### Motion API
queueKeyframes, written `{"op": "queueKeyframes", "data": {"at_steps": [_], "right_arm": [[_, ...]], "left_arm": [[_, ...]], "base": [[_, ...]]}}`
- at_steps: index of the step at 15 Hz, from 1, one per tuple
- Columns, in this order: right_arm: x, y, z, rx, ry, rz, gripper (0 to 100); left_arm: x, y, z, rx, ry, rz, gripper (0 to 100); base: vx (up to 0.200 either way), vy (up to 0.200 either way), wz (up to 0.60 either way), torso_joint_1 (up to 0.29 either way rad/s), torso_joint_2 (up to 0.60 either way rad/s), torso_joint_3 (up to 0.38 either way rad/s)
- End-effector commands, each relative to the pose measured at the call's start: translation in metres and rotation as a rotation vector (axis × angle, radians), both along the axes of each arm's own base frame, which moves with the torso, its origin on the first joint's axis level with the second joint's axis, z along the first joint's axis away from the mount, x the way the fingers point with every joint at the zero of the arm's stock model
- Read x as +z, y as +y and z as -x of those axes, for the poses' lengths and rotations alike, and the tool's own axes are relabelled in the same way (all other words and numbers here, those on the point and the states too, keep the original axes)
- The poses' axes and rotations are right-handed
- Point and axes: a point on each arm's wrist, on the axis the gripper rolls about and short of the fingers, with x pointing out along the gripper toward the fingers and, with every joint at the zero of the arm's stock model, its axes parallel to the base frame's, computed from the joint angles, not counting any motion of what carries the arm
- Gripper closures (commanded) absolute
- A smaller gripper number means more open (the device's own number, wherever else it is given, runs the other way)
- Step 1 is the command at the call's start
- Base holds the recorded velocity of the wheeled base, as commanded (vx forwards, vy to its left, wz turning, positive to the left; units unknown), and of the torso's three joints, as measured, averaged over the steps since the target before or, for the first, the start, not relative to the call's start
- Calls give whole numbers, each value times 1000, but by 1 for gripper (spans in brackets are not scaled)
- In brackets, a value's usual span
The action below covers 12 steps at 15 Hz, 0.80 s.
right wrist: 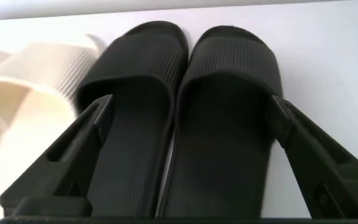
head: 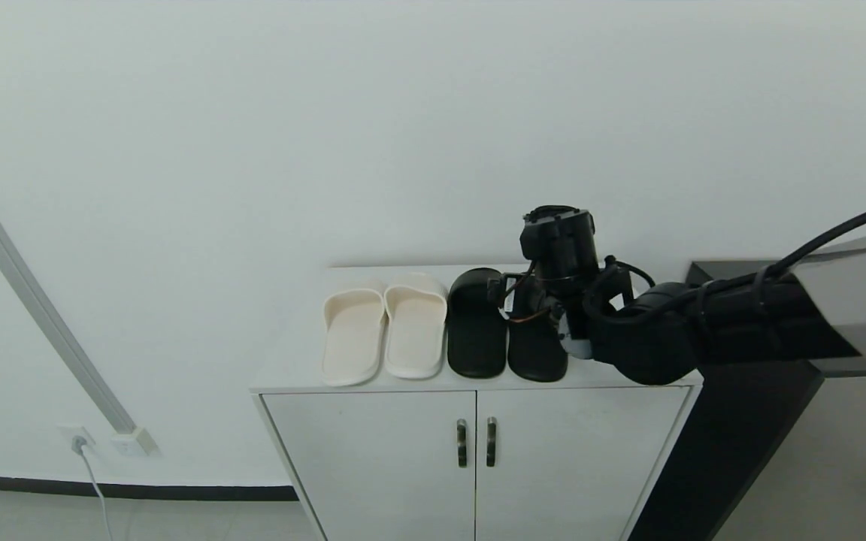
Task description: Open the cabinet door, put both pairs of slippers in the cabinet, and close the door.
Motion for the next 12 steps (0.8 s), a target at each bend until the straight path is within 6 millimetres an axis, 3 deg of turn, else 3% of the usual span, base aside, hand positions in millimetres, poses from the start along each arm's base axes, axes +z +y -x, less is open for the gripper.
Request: {"op": "queueKeyframes", "data": {"at_steps": [1, 7, 12], "right_arm": [[-23, 8, -17, -20, 25, 27, 0], [-41, 30, -51, -38, -21, 57, 0], [-49, 30, -72, -74, -3, 83, 0]], "left_arm": [[0, 0, 0, 0, 1, -1, 100], [0, 0, 0, 0, 1, 1, 100], [0, 0, 0, 0, 1, 1, 100]], "base": [[0, 0, 0, 0, 0, 0], [0, 0, 0, 0, 0, 0], [0, 0, 0, 0, 0, 0]]}}
